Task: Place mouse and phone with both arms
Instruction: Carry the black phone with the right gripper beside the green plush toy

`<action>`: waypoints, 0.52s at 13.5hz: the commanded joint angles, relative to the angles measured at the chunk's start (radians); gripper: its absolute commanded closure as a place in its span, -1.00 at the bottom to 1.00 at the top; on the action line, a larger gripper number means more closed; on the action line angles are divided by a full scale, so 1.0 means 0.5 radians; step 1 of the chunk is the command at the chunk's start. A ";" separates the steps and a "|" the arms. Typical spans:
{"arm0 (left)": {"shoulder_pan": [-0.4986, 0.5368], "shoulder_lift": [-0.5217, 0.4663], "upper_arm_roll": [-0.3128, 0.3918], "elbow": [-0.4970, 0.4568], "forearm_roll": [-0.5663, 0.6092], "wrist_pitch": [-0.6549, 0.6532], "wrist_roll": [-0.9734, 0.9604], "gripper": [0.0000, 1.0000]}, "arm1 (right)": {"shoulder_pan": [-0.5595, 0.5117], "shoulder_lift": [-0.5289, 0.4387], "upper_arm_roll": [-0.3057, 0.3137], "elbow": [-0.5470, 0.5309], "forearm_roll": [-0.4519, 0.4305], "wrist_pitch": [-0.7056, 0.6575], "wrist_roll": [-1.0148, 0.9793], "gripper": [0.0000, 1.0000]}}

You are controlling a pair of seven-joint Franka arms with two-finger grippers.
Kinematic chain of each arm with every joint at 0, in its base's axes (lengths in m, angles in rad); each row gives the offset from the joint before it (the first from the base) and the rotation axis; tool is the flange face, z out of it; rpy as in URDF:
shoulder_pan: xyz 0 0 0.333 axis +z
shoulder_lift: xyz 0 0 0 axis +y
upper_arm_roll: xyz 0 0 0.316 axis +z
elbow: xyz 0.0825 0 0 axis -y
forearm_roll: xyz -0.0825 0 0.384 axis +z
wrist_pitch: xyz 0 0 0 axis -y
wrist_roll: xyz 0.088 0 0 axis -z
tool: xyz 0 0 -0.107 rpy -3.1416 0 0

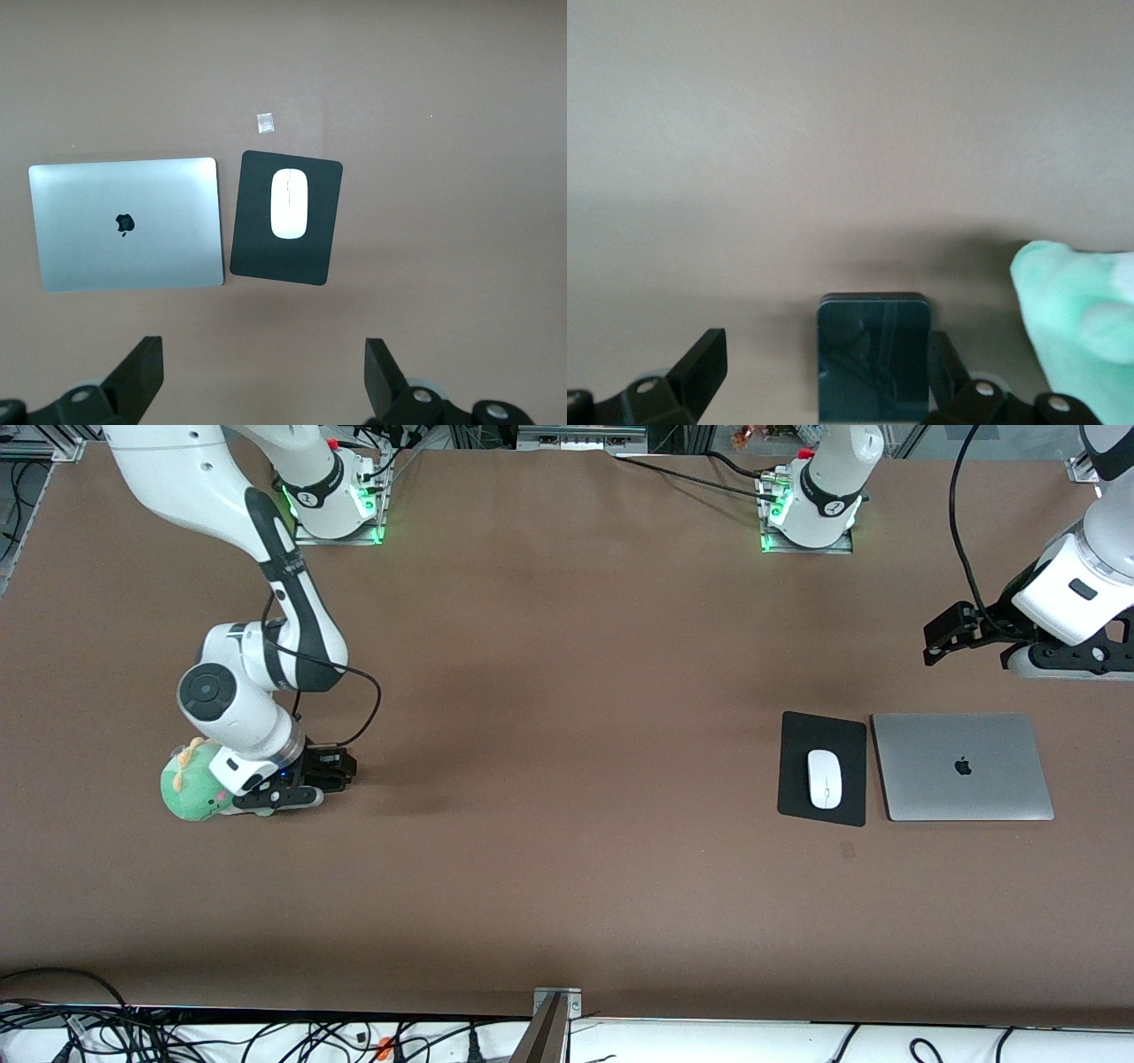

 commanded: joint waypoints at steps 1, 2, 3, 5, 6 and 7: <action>0.004 0.038 -0.007 0.070 0.008 -0.051 0.033 -1.00 | -0.067 -0.001 0.013 0.321 0.037 -0.386 -0.040 -1.00; 0.004 0.038 -0.007 0.073 0.008 -0.051 0.033 -1.00 | -0.067 -0.013 0.010 0.395 0.037 -0.490 -0.040 -1.00; 0.004 0.038 -0.007 0.073 0.008 -0.051 0.033 -1.00 | -0.070 -0.019 -0.008 0.477 0.037 -0.591 -0.049 -1.00; 0.004 0.035 -0.010 0.076 0.008 -0.051 0.024 -1.00 | -0.070 -0.065 -0.033 0.604 0.037 -0.846 -0.034 -1.00; 0.007 0.035 -0.007 0.076 0.008 -0.051 0.024 -1.00 | -0.067 -0.123 -0.036 0.631 0.037 -0.938 -0.010 -1.00; 0.007 0.035 -0.007 0.076 0.008 -0.054 0.030 -1.00 | -0.058 -0.181 -0.036 0.653 0.034 -0.991 -0.001 -1.00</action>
